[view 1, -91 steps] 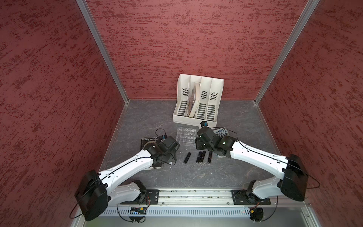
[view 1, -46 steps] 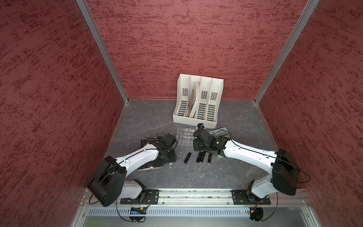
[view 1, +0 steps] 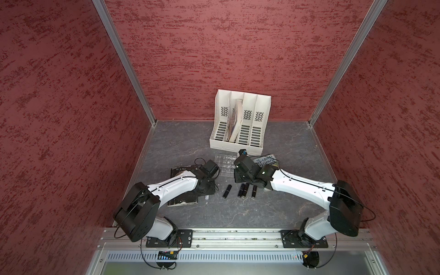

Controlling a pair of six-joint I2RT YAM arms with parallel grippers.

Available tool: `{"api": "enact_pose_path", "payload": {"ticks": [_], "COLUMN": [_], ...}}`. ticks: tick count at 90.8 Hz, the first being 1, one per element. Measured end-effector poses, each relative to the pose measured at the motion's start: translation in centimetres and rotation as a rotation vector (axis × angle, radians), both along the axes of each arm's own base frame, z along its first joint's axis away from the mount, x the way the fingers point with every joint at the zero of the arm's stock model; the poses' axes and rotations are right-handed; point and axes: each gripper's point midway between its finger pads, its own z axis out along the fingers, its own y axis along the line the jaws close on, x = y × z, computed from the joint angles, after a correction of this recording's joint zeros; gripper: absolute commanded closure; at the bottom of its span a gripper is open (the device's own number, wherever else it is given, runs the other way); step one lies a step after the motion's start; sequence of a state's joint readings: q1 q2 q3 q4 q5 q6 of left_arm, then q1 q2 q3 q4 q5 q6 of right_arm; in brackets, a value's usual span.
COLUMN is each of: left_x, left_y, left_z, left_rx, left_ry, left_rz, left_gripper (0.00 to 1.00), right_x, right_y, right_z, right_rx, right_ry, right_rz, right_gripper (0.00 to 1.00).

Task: Arrange the lipsticks in the organizer
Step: Pick up the lipstick at the center of the board.

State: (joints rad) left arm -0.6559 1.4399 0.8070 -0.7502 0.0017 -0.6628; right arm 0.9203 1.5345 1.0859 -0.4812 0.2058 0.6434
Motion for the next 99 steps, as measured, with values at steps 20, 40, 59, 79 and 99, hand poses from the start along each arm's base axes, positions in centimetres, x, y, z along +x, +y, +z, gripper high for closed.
{"api": "enact_pose_path", "payload": {"ticks": [20, 40, 59, 79, 99], "left_x": [0.0, -0.2, -0.4, -0.9, -1.0], "left_y": [0.1, 0.3, 0.4, 0.6, 0.4], "left_z": [-0.5, -1.0, -1.3, -2.0, -2.0], "left_rx": [0.003, 0.007, 0.014, 0.035, 0.049], "left_ry": [0.014, 0.035, 0.043, 0.065, 0.056], "left_rz": [-0.002, -0.006, -0.017, -0.037, -0.058], "left_gripper": [0.66, 0.64, 0.7, 0.76, 0.82], "right_x": [0.1, 0.1, 0.1, 0.1, -0.1], "right_y": [0.1, 0.1, 0.1, 0.3, 0.5], "right_z": [0.0, 0.0, 0.0, 0.0, -0.2], "right_rx": [0.004, 0.006, 0.007, 0.013, 0.017], "right_ry": [-0.002, -0.001, 0.0, -0.001, 0.012], "right_rz": [0.0, -0.003, -0.002, 0.0, 0.009], "right_gripper": [0.74, 0.75, 0.76, 0.77, 0.77]}}
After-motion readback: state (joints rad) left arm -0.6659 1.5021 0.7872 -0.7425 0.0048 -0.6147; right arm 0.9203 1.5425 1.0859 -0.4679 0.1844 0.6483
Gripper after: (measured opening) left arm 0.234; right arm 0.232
